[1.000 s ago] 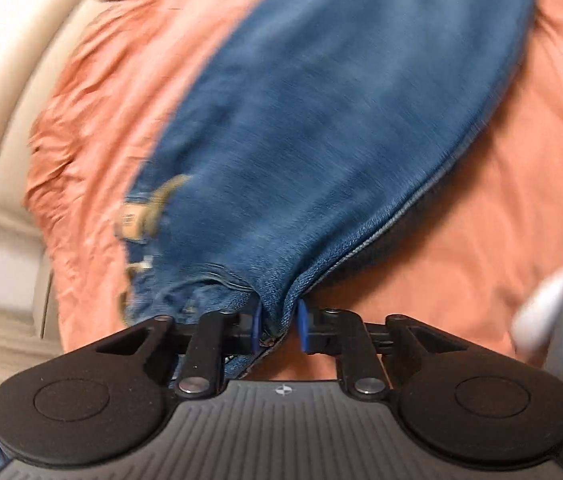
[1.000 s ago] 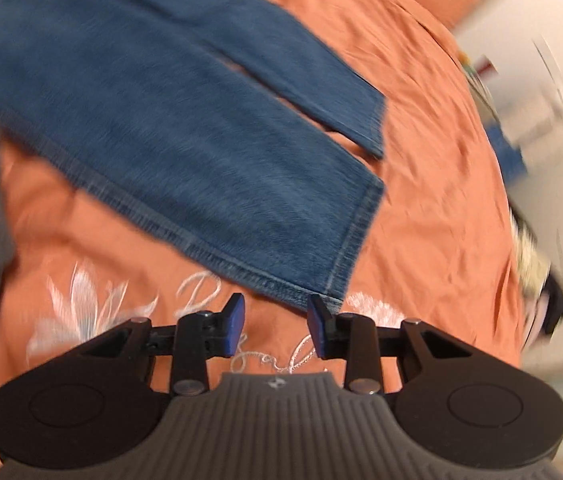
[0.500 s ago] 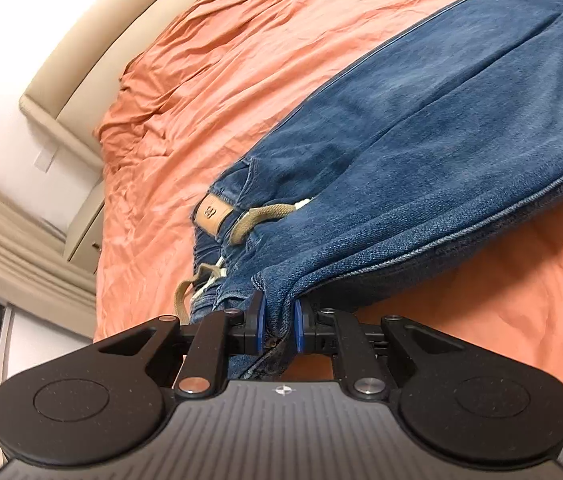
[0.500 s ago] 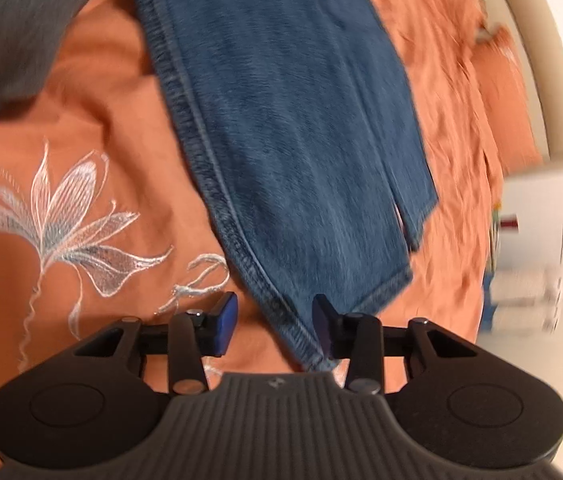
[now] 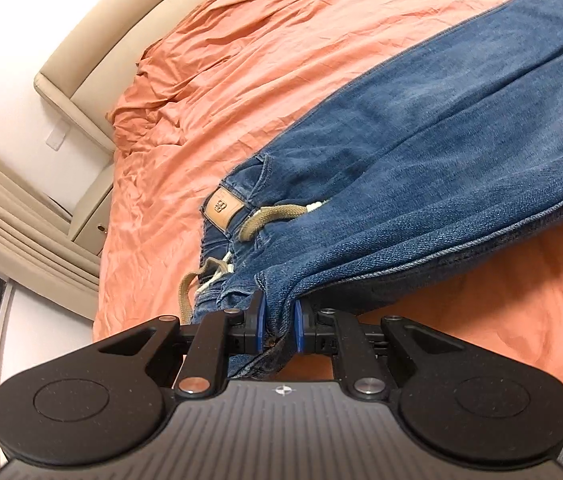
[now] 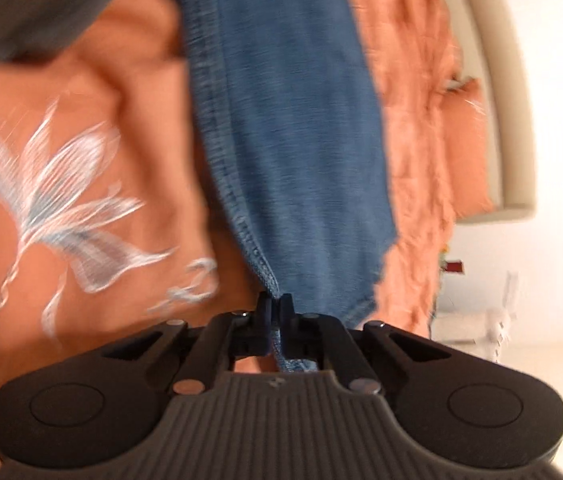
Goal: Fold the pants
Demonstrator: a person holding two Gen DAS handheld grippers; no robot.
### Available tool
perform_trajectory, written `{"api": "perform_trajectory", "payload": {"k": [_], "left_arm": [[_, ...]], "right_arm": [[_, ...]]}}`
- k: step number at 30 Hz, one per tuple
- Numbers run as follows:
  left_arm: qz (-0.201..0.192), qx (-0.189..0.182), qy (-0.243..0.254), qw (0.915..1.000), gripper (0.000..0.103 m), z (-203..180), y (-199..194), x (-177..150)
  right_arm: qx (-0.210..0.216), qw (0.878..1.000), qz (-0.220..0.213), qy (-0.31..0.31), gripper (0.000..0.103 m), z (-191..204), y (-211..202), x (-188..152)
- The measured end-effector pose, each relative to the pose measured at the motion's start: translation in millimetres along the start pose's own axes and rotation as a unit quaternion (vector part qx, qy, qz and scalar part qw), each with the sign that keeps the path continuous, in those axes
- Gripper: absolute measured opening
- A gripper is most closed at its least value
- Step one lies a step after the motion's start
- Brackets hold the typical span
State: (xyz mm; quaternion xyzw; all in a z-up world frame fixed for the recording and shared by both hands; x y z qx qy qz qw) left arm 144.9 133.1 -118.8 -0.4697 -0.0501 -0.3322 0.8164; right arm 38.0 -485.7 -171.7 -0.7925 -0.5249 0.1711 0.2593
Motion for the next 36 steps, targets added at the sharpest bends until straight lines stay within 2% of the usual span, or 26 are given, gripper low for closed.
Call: {"api": "perform_trajectory", "payload": {"k": [6,10,14,20,25,28,30,31,33,35,36], "left_arm": [[-0.023,0.008,-0.035,0.9991,0.016,19,-15,9],[-0.037,0.015,-0.043,0.9983,0.015,39,-20,32],[-0.031,0.024,-0.032,0.9987,0.015,54,-9,72],[0.000,0.019,-0.028,0.9994,0.015,73,42,138],[0.030,0.000,-0.024,0.9993,0.016,78,112,179],[0.047,-0.016,-0.016,0.9986,0.017,73,158,198],[0.061,-0.036,-0.018,0.9973,0.022,68,186,205],[0.067,-0.044,-0.017,0.9966,0.030,66,199,205],[0.076,-0.060,-0.011,0.9953,0.035,60,218,205],[0.075,-0.064,-0.008,0.9951,0.051,60,231,202],[0.068,-0.062,-0.009,0.9957,0.068,62,233,202]], "right_arm": [[-0.035,0.993,-0.002,0.112,0.000,-63,-22,7],[-0.025,0.982,-0.003,0.185,0.000,-112,-26,15],[-0.006,0.972,0.008,0.235,0.000,-155,-3,29],[0.014,0.970,0.033,0.241,0.000,-206,73,58],[0.039,0.970,0.054,0.232,0.000,-224,155,84],[0.064,0.970,0.075,0.221,0.000,-220,210,104],[0.077,0.971,0.089,0.206,0.000,-210,242,113],[0.084,0.971,0.097,0.200,0.000,-205,257,116],[0.099,0.970,0.109,0.191,0.000,-196,280,121],[0.108,0.971,0.114,0.182,0.000,-187,296,126],[0.113,0.970,0.116,0.179,0.000,-184,302,128]]}}
Point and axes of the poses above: each gripper's, at about its wrist camera, not at the fingertips, and y roughly the way its jaws point, z to its left, x to its top, the point moved 4 cm from there along y, roughly the way its jaws point, and after that the axes turned 5 degrees about z, right-handed, at the moved point
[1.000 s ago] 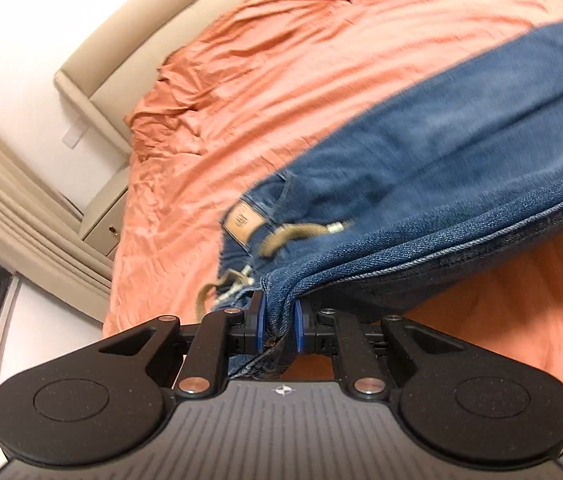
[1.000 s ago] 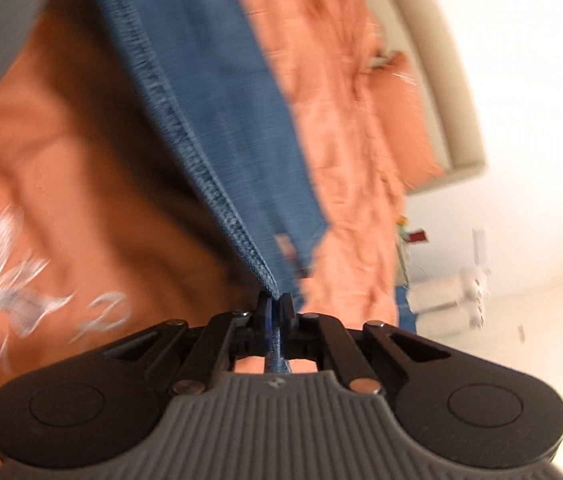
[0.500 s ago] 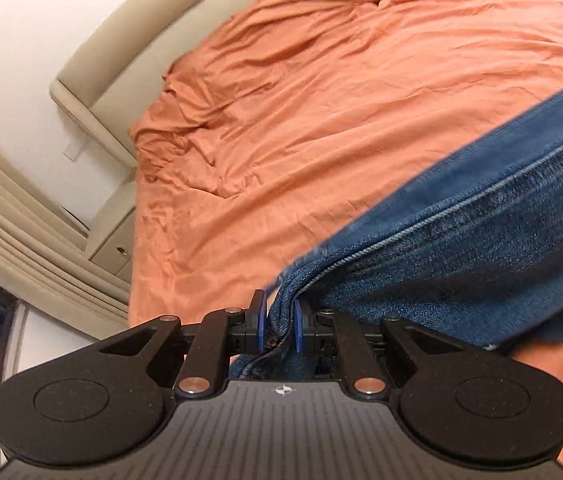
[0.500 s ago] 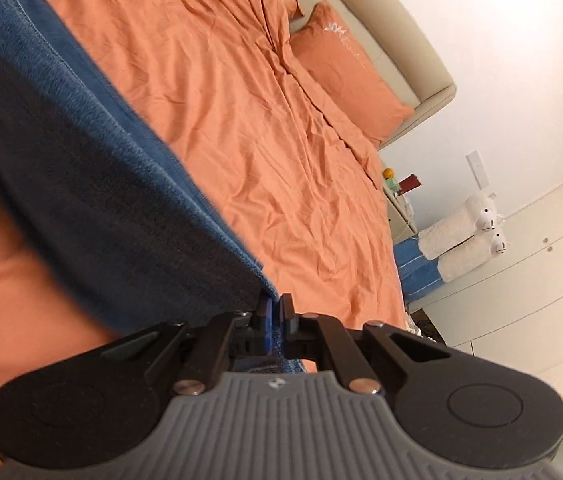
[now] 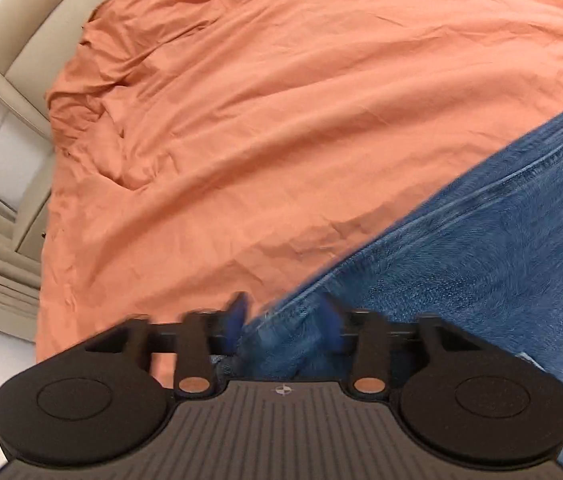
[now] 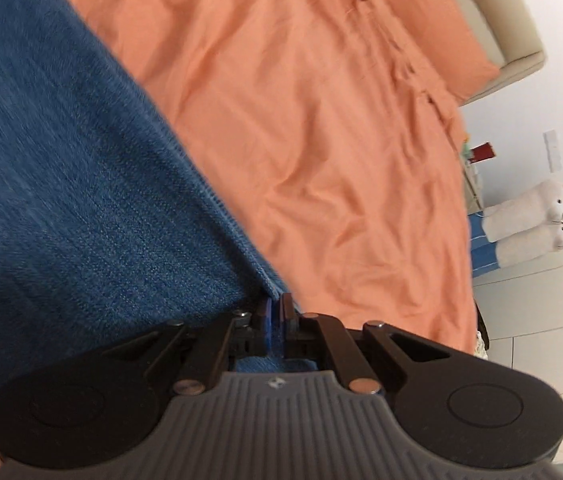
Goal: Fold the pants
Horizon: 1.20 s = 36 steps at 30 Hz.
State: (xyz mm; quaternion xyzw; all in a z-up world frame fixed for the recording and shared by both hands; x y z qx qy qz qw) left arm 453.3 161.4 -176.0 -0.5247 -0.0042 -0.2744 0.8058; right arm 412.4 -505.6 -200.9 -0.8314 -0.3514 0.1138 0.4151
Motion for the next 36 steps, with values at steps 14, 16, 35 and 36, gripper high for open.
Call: {"api": "perform_trajectory", "payload": {"k": [14,16,35,36], "left_arm": [[-0.025,-0.020,0.032,0.9990,0.077,28,-20,-39],[-0.026,-0.013,0.037,0.9989,0.076,27,-17,-42],[-0.067,-0.042,-0.017,0.9967,0.005,21,3,-33],[-0.080,-0.044,-0.039,0.9951,0.005,27,-7,-36]], "right_arm": [[-0.024,1.000,-0.001,-0.011,0.000,13,-1,-8],[-0.026,1.000,0.001,-0.009,0.000,13,-1,-7],[-0.059,0.997,0.017,-0.050,0.000,25,5,-6],[-0.065,0.997,0.011,-0.048,0.000,23,1,-8]]}}
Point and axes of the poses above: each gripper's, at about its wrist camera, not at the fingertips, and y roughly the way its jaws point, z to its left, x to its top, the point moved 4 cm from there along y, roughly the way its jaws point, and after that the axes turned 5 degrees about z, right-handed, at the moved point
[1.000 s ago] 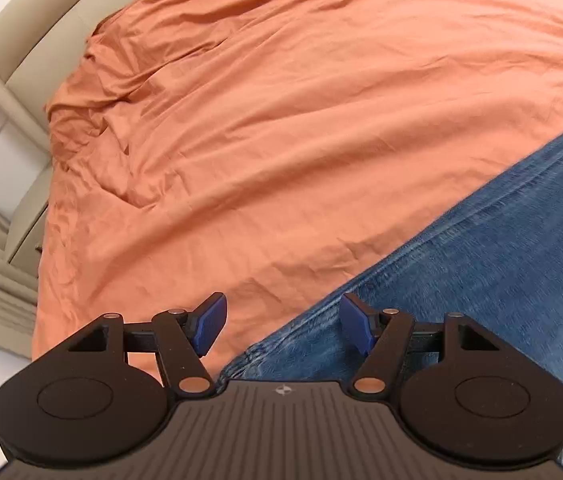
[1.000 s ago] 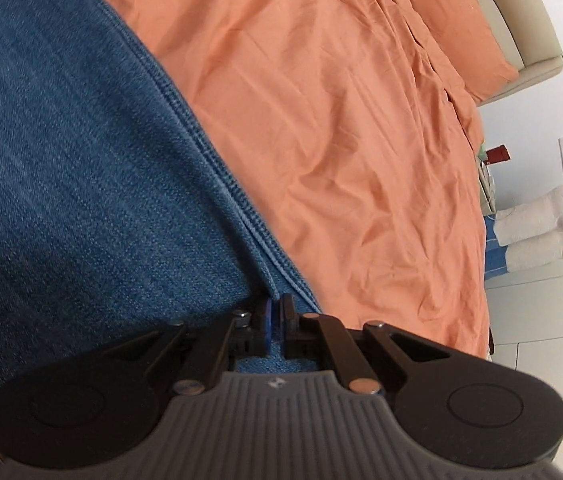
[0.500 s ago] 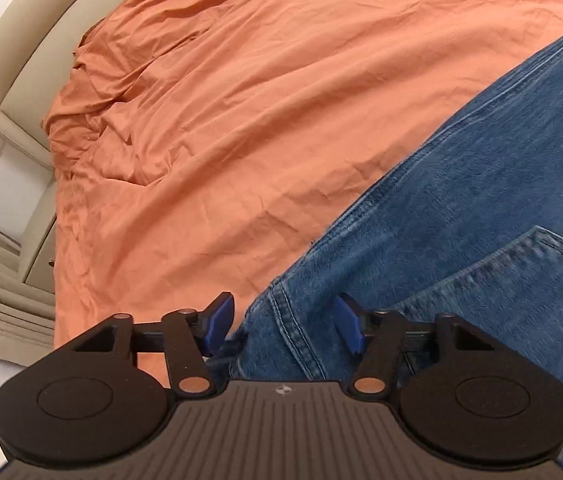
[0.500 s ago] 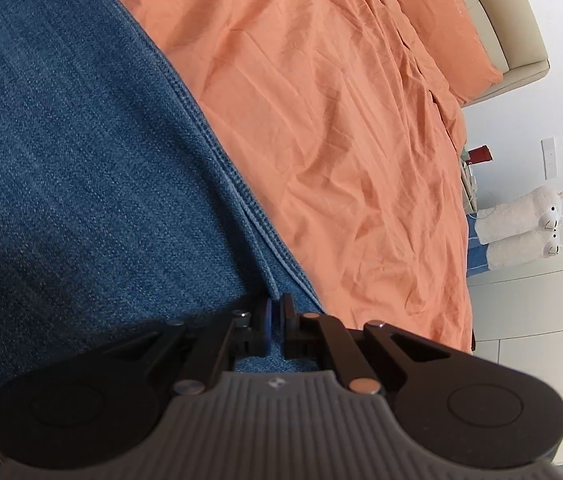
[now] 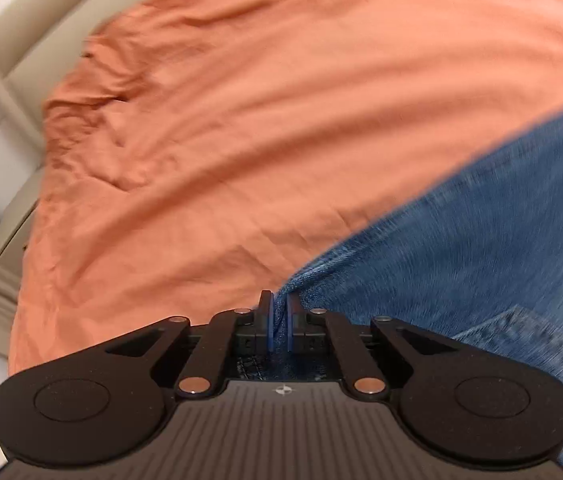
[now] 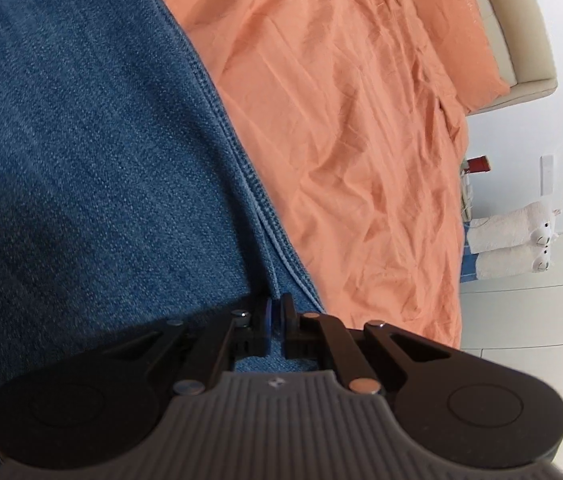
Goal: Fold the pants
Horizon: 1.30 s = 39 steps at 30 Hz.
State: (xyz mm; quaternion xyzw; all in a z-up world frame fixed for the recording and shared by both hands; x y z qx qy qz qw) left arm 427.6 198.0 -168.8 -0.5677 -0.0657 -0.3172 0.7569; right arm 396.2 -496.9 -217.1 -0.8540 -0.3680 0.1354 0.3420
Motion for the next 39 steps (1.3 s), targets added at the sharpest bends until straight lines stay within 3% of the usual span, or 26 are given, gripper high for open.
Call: {"api": "perform_trajectory", "payload": {"k": [3,6,8,11,14,16,20,25,27,29,32,35,39], "left_arm": [[-0.023,0.013,-0.061,0.9978,0.000,21,-28,-3],[-0.016,0.031,-0.154,0.9875,0.000,60,-44,-9],[-0.016,0.029,-0.154,0.9874,0.000,65,-55,-13],[-0.022,0.004,-0.095,0.9952,0.000,45,-65,-11],[-0.002,0.010,0.021,0.9997,0.023,10,-57,-4],[0.010,-0.004,0.072,0.9974,0.043,-10,-47,0],[0.016,-0.009,0.130,0.9914,0.054,-33,-18,13],[0.044,-0.010,0.193,0.9802,0.059,-43,25,27],[0.068,-0.022,0.202,0.9768,0.057,-44,37,25],[0.067,-0.020,0.195,0.9784,0.011,-42,40,25],[0.044,-0.017,0.188,0.9811,0.003,-39,28,21],[0.015,-0.004,0.174,0.9845,0.002,-36,9,14],[-0.032,-0.004,0.090,0.9954,0.000,-15,-33,5]], "right_arm": [[-0.012,1.000,-0.015,0.006,0.000,-8,-16,-9],[0.000,0.999,-0.015,0.030,0.000,-20,-27,-22],[0.002,0.999,-0.022,0.046,0.000,-25,-35,-26],[-0.002,0.998,-0.020,0.052,0.000,-23,-38,-26],[-0.009,0.999,-0.016,0.049,0.000,-17,-38,-19],[-0.010,0.999,-0.015,0.049,0.000,-17,-37,-17],[-0.007,0.999,-0.014,0.034,0.000,-15,-32,-16],[-0.002,1.000,-0.011,0.016,0.000,-9,-23,-15],[0.000,1.000,-0.009,0.010,0.000,-8,-20,-14],[0.001,1.000,-0.008,0.003,0.000,-5,-17,-14],[0.001,1.000,-0.008,-0.001,0.000,-4,-14,-13],[-0.005,1.000,-0.010,0.000,0.000,-5,-16,-13],[-0.018,1.000,-0.018,0.000,0.000,-7,-28,-19]]}}
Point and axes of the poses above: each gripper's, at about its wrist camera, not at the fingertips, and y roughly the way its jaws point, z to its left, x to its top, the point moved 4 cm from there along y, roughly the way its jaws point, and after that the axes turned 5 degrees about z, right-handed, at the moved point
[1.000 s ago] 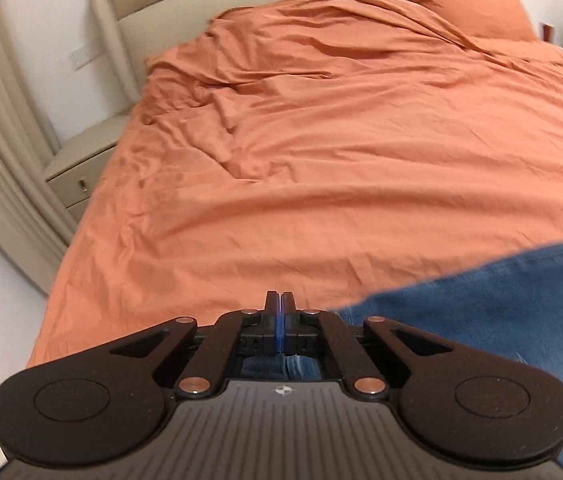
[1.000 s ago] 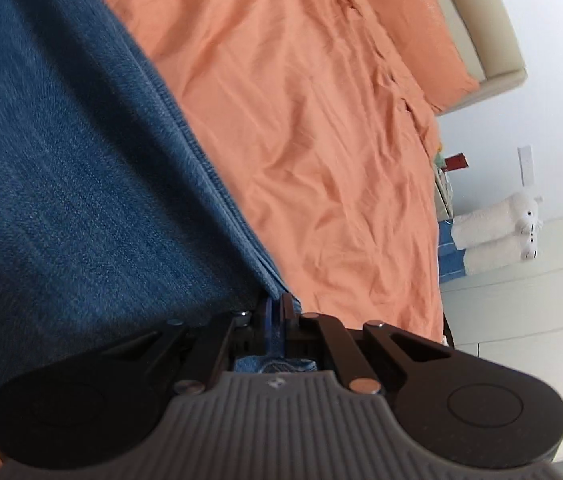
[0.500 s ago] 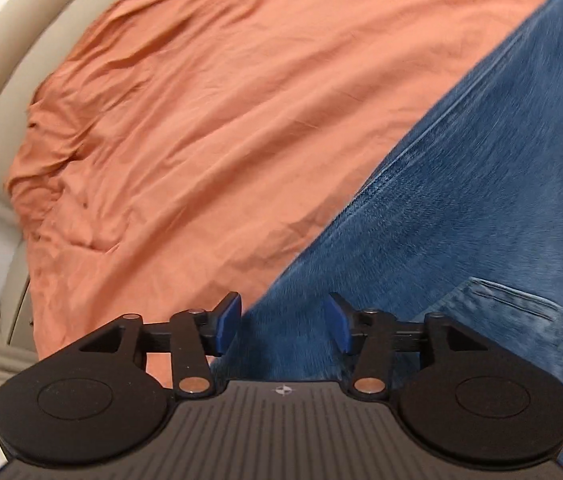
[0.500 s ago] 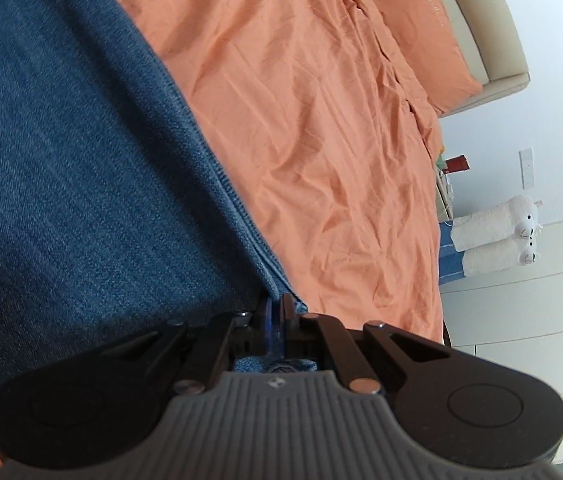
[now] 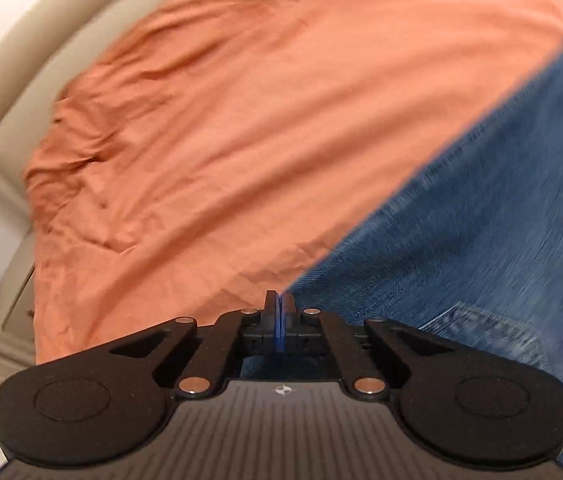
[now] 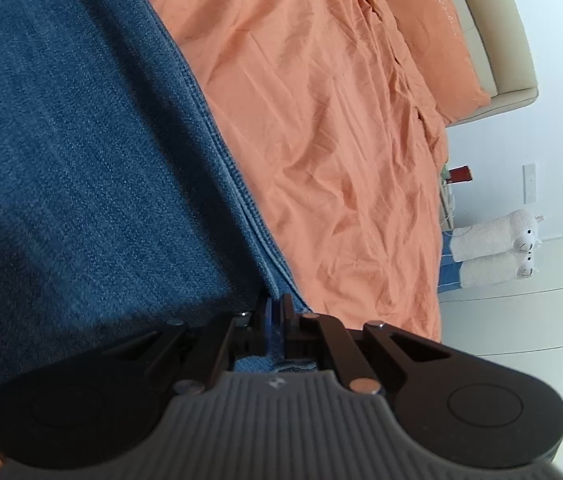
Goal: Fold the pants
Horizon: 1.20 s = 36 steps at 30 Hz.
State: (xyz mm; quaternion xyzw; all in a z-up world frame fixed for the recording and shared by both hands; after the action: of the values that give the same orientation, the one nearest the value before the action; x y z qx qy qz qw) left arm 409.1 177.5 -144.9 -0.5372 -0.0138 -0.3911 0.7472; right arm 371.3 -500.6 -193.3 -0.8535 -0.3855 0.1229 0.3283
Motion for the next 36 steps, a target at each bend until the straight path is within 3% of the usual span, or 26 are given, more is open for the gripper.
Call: {"api": "perform_trajectory", "payload": {"k": [3,5,7,9,11,12,15,19,23,27,28,29,30,33,36], "left_arm": [[-0.005,0.012,-0.065,0.9978,0.000,26,-27,-14],[-0.007,0.007,-0.075,0.9971,0.000,31,-43,-20],[-0.004,0.023,-0.045,0.9987,0.000,24,-51,-23],[0.001,0.045,0.008,0.9990,0.008,9,-49,-17],[0.016,0.025,0.048,0.9984,0.038,-4,-42,-15],[0.023,0.015,0.067,0.9974,0.044,-10,-37,-14],[0.035,0.014,0.119,0.9922,0.048,-25,-16,-5],[0.063,-0.010,0.140,0.9880,0.055,-23,24,13],[0.111,-0.037,0.173,0.9779,0.055,-15,60,16],[0.132,-0.062,0.197,0.9695,0.055,-13,74,21],[0.136,-0.066,0.199,0.9683,0.045,-14,77,22],[0.144,-0.079,0.200,0.9658,0.024,-15,79,23],[0.147,-0.075,0.206,0.9644,0.016,-18,79,22],[0.122,-0.045,0.225,0.9655,0.005,-25,66,16],[0.080,-0.029,0.182,0.9796,0.003,-18,35,9]], "right_arm": [[0.000,1.000,-0.009,0.011,0.000,-6,-17,-11],[0.005,1.000,-0.018,0.018,0.000,-9,-31,-19],[0.008,1.000,-0.023,0.020,0.000,-10,-40,-25],[0.000,1.000,-0.019,0.019,0.000,-7,-42,-24],[-0.010,1.000,-0.018,0.022,0.000,-5,-41,-18],[-0.012,0.999,-0.018,0.024,0.000,-6,-41,-15],[-0.016,0.999,-0.017,0.023,0.000,-6,-39,-11],[-0.013,1.000,-0.012,0.005,0.000,-3,-32,-10],[-0.005,1.000,-0.006,-0.006,0.000,0,-21,-8],[0.003,1.000,0.001,-0.021,0.000,5,-12,-5],[0.005,1.000,0.003,-0.024,0.000,6,-10,-5],[0.004,1.000,0.003,-0.027,0.000,7,-8,-4],[0.003,1.000,0.004,-0.030,0.000,8,-7,-3],[0.000,1.000,0.002,-0.029,0.000,7,-6,-4],[-0.006,1.000,0.000,-0.030,0.000,8,-11,-8]]}}
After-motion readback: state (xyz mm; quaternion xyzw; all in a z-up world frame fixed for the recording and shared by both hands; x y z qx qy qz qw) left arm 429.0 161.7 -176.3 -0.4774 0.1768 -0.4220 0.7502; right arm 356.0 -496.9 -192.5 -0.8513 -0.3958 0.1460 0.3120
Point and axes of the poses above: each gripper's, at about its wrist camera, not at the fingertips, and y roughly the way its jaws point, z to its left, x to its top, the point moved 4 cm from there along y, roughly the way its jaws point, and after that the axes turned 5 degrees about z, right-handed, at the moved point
